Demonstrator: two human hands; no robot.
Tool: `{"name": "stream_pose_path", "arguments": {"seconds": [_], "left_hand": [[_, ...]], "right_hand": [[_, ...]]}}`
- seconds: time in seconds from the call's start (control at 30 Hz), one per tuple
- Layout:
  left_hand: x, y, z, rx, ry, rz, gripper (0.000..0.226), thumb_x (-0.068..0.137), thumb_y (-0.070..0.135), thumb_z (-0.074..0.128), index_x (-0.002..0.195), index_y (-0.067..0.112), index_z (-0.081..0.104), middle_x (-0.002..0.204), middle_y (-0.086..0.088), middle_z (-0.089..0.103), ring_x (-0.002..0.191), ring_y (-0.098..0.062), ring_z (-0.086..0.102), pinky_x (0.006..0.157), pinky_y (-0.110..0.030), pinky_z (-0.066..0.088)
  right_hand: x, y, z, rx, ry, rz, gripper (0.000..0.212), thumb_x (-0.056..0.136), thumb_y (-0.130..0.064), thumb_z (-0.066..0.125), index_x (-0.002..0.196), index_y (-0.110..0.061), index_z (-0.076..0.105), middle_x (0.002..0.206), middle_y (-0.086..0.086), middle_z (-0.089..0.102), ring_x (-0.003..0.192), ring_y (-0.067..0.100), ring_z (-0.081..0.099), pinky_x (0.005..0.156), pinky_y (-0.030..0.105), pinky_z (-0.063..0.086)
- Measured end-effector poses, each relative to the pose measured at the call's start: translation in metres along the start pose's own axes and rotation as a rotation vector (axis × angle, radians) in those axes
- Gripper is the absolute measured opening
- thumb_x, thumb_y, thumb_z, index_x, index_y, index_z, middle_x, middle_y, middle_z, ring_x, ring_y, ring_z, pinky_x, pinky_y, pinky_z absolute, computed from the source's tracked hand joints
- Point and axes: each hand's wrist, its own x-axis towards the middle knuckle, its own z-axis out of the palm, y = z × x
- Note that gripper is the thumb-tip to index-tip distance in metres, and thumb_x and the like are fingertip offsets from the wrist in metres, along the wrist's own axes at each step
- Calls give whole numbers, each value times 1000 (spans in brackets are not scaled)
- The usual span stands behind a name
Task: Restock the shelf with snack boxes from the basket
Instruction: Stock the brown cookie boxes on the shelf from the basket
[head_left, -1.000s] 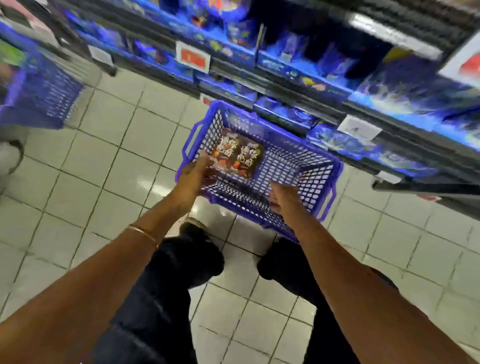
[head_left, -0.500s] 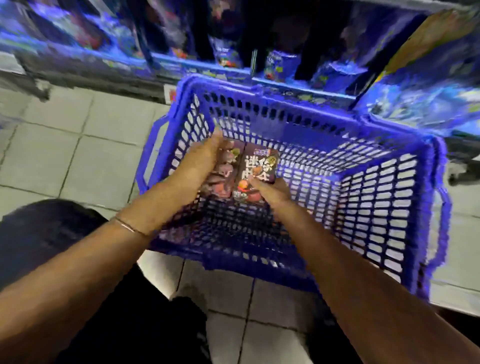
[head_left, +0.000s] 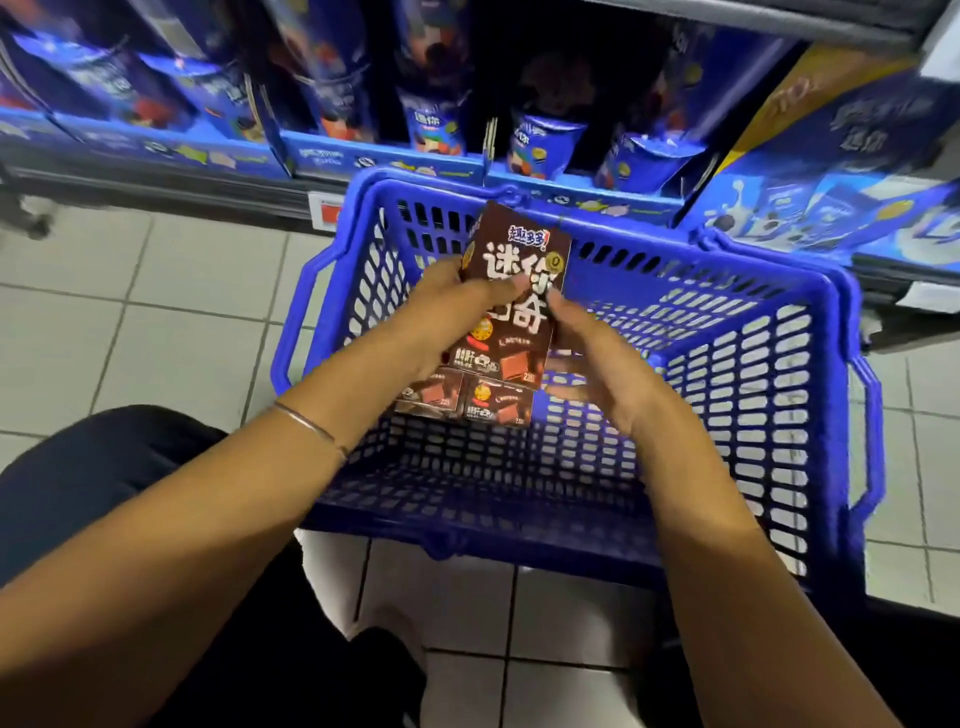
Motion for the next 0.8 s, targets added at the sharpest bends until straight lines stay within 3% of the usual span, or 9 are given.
{"name": "stream_pose_path", "arguments": {"seconds": [0.03,0.1,0.23,0.3,0.37,0.53,0.67,0.73,0.8], "left_hand": [[1,3,-6,18,9,17,20,90,24,85,101,23,69,95,0,84,96,-25,80,88,-44,64],[2,4,-16,10,19,16,21,90,23,84,107,20,71,96,-1,84,93,-24,80,86,-42,63],[-3,-3,-22,-6,27,-7,34,91,21,84,121,11,70,101,-7,83,89,-24,81,76,-38,67],[-7,-4,-23,-9,24,-1,27,91,20,84,113,13,70,96,-6,83,85,-23,82,68,-35,67],[-10,-4,-26,-26,24,2,17,92,20,83,101,17,70,85,-1,83,74,-19,81,58,-30,64],[-16,-1,-33,-63,31,-11,20,91,21,84,98,20,65,76,3,81,67,-16,80,52,-29,61],[-17,0,-37,-42,45,9,19,92,24,83,100,20,65,75,6,81,66,-12,79,50,-24,59],[-16,0,-37,-37,73,23,27,93,28,82,110,18,66,87,3,83,75,-15,81,57,-28,63],[-14,-1,-37,-6,107,31,46,93,39,81,127,15,63,110,-4,81,94,-23,80,81,-39,66]], "right_hand": [[9,3,-4,76,73,51,49,78,-73,61,99,-33,78,105,-8,77,94,14,75,75,36,57],[25,17,-5,97,239,106,37,90,-55,60,95,-20,71,99,2,74,85,20,70,71,35,55],[60,55,24,-402,363,176,30,93,-38,67,75,-17,56,102,12,68,91,27,65,82,40,52],[73,64,38,-561,338,205,31,94,-45,63,91,-14,64,115,14,64,105,30,64,81,34,51],[81,70,46,-614,371,252,51,92,-50,63,122,-9,62,131,15,59,118,35,60,94,36,53],[82,72,51,-383,497,189,75,88,-36,74,141,-2,33,132,17,61,115,36,64,97,46,55],[67,53,31,-125,437,130,59,84,-13,81,130,1,46,111,17,71,92,31,73,81,45,62],[43,37,14,31,444,88,43,82,-15,82,114,-7,54,94,11,75,79,24,75,70,40,63],[12,23,1,178,442,23,35,82,-19,82,103,-13,54,80,3,78,71,19,76,62,33,62]]}}
